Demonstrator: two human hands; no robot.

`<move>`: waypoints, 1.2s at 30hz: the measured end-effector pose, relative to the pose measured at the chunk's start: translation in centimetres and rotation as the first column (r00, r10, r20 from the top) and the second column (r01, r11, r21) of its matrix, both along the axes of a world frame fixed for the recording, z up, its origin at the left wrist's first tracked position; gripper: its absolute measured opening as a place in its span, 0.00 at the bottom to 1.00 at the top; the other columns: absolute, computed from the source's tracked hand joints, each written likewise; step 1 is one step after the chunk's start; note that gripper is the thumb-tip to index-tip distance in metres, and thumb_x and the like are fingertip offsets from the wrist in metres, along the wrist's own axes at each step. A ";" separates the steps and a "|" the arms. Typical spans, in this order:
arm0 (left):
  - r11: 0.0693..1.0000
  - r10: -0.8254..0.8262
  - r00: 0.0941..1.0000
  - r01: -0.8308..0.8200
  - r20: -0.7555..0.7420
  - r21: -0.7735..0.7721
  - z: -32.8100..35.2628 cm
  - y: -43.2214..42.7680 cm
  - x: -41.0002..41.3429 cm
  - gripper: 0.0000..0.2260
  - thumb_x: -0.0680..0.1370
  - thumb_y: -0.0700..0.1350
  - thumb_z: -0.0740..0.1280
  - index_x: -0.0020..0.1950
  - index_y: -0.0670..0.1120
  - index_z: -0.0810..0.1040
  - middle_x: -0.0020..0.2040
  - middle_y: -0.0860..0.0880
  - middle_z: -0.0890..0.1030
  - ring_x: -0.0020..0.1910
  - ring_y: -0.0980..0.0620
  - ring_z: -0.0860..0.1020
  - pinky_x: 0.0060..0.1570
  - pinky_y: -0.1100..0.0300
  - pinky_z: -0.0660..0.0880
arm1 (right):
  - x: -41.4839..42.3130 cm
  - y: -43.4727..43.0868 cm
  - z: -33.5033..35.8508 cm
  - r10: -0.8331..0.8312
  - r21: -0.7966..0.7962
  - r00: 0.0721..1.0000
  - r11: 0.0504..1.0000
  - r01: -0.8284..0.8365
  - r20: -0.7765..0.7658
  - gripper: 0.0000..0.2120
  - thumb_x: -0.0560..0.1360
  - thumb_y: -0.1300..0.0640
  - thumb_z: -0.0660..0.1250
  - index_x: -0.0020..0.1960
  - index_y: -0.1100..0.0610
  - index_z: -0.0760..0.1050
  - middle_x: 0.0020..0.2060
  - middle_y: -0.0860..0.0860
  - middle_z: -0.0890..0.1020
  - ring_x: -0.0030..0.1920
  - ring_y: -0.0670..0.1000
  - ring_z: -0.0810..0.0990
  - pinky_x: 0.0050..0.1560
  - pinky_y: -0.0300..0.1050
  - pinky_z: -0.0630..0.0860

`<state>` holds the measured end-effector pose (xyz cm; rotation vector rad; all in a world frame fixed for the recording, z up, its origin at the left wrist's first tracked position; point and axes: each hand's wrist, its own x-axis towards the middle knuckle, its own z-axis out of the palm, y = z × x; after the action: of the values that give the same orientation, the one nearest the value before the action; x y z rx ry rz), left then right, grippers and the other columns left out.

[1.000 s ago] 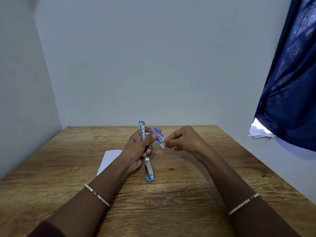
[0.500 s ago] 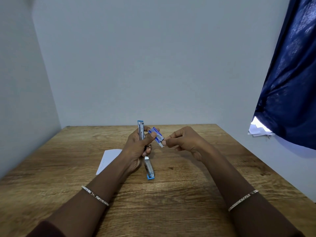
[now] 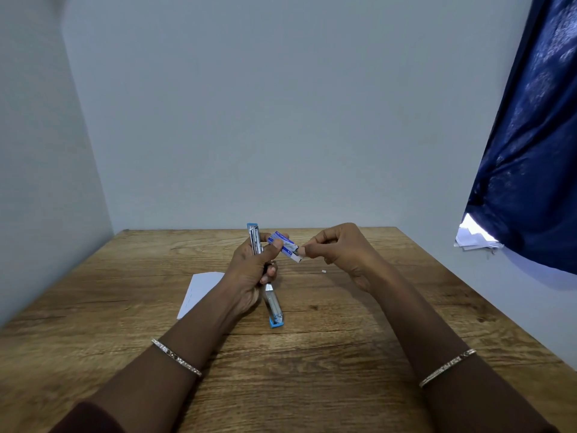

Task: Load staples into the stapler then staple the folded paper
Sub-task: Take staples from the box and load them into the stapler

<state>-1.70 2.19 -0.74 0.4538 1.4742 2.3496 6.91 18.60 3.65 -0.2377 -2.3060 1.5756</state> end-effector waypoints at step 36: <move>0.969 -0.228 0.970 0.219 0.082 0.111 0.3 -0.4 -0.1 0.19 0.71 0.42 0.73 0.61 0.42 0.77 0.30 0.50 0.82 0.17 0.60 0.65 0.15 0.68 0.62 | 0.1 -0.2 -0.3 -0.037 0.075 0.996 0.996 0.043 -0.077 0.21 0.55 0.55 0.87 0.47 0.55 0.87 0.38 0.52 0.89 0.45 0.49 0.88 0.52 0.48 0.83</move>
<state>-1.79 1.81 -0.42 0.4998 1.1979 2.2407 7.05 18.39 3.37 -0.2002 -2.2840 1.4482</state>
